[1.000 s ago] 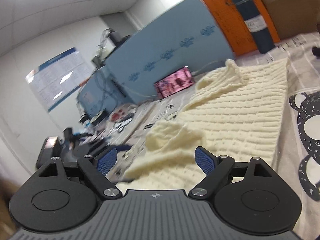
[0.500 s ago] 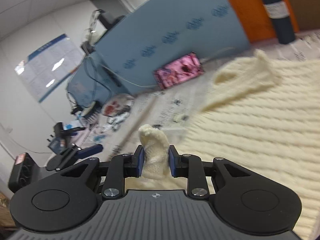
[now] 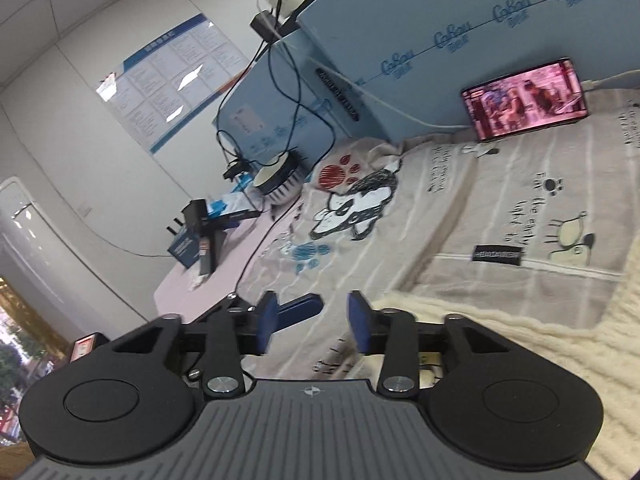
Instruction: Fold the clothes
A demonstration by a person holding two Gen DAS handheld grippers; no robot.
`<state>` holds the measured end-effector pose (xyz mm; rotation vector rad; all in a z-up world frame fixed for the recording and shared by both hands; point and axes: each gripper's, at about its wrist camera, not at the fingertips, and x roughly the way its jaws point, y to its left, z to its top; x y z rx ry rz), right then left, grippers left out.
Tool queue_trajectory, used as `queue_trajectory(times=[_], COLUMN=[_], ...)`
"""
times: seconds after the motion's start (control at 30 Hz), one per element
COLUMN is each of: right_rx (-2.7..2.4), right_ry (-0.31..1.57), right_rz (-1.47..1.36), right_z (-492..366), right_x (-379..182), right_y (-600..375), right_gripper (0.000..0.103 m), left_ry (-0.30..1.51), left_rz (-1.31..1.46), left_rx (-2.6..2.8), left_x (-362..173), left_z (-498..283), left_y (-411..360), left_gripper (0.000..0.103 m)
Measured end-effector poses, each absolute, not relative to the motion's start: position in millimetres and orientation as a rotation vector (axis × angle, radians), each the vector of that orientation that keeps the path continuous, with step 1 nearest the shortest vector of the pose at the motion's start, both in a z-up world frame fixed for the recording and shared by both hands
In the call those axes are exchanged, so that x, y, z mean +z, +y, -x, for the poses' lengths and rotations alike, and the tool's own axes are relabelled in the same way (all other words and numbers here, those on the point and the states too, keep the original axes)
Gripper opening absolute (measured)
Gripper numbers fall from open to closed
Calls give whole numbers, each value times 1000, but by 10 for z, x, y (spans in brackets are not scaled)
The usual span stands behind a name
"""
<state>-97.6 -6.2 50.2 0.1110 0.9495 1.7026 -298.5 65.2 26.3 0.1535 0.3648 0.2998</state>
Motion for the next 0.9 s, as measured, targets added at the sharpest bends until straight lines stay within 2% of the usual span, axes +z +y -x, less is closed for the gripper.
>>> queue_trajectory(times=[0.07, 0.13, 0.33, 0.5, 0.63, 0.73, 0.9], right_rx=[1713, 1718, 1515, 1279, 1109, 994, 892], right_ry=[914, 879, 803, 755, 636, 578, 598], right_rz=[-124, -138, -157, -228, -270, -288, -365], right_z=[951, 917, 459, -93, -506, -762, -1062], right_x=[561, 619, 579, 460, 420, 322, 71], right_y=[-131, -201, -518, -844, -1079, -1207, -1462], right_gripper=[48, 61, 71, 76, 87, 87, 87], left_ry=[369, 412, 606, 540, 418, 369, 406], left_rz=[-152, -165, -351, -407, -400, -382, -348], left_rx=[338, 392, 435, 460, 469, 443, 342], left_x=[266, 237, 11, 253, 536, 635, 483], left_z=[2988, 2925, 2718, 2627, 2429, 2095, 1287], left_y=[718, 801, 852, 795, 674, 549, 321], left_gripper=[90, 91, 95, 95, 95, 95, 95])
